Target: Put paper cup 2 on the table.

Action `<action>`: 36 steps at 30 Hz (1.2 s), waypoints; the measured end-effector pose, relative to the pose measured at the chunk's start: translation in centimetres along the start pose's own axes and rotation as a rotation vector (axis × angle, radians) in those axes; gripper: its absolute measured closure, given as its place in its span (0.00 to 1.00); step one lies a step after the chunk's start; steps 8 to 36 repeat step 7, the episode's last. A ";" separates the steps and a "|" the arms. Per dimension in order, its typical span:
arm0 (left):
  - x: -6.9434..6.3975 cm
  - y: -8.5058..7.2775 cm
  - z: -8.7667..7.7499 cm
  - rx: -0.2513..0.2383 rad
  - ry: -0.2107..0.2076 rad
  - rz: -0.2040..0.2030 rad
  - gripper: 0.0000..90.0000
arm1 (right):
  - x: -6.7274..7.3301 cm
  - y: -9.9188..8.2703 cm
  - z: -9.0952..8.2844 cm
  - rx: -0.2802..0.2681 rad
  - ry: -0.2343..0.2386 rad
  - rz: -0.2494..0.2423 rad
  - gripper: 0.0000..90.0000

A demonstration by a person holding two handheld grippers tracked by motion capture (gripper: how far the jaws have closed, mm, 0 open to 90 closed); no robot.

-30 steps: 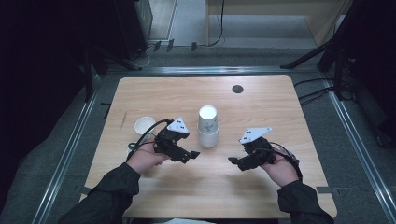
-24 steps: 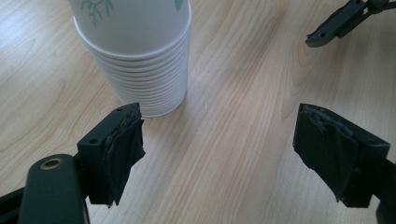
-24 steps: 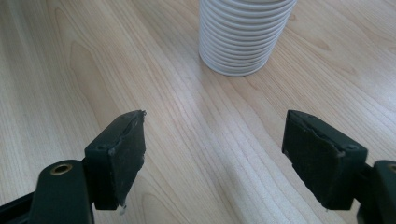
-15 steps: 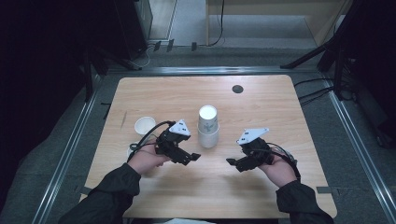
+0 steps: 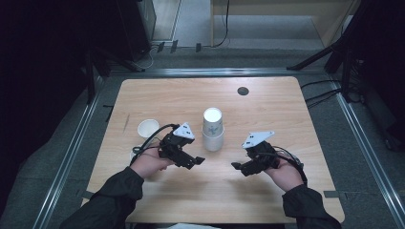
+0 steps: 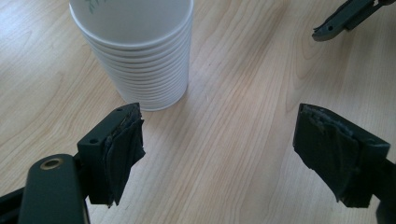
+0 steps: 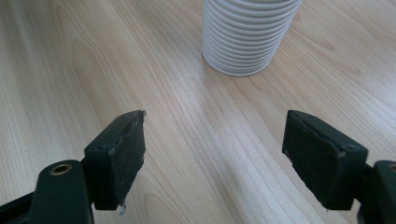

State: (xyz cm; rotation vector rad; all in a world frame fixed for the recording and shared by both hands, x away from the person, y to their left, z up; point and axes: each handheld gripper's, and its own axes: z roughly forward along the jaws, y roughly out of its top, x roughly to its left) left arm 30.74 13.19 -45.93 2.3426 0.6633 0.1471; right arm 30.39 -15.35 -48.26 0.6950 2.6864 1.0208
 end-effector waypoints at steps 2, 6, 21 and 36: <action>0.0 0.0 0.1 0.002 -0.003 -0.003 0.18 | 0.0 0.0 0.0 0.004 0.003 0.001 0.24; -0.2 -0.1 0.6 0.037 -0.019 0.007 0.18 | 0.0 -0.1 0.3 0.024 0.013 -0.008 0.24; -0.5 -0.1 0.8 0.040 -0.018 0.010 0.18 | 0.0 -0.2 0.4 0.045 0.027 -0.006 0.23; -0.5 -0.1 0.8 0.040 -0.018 0.010 0.18 | 0.0 -0.2 0.4 0.045 0.027 -0.006 0.23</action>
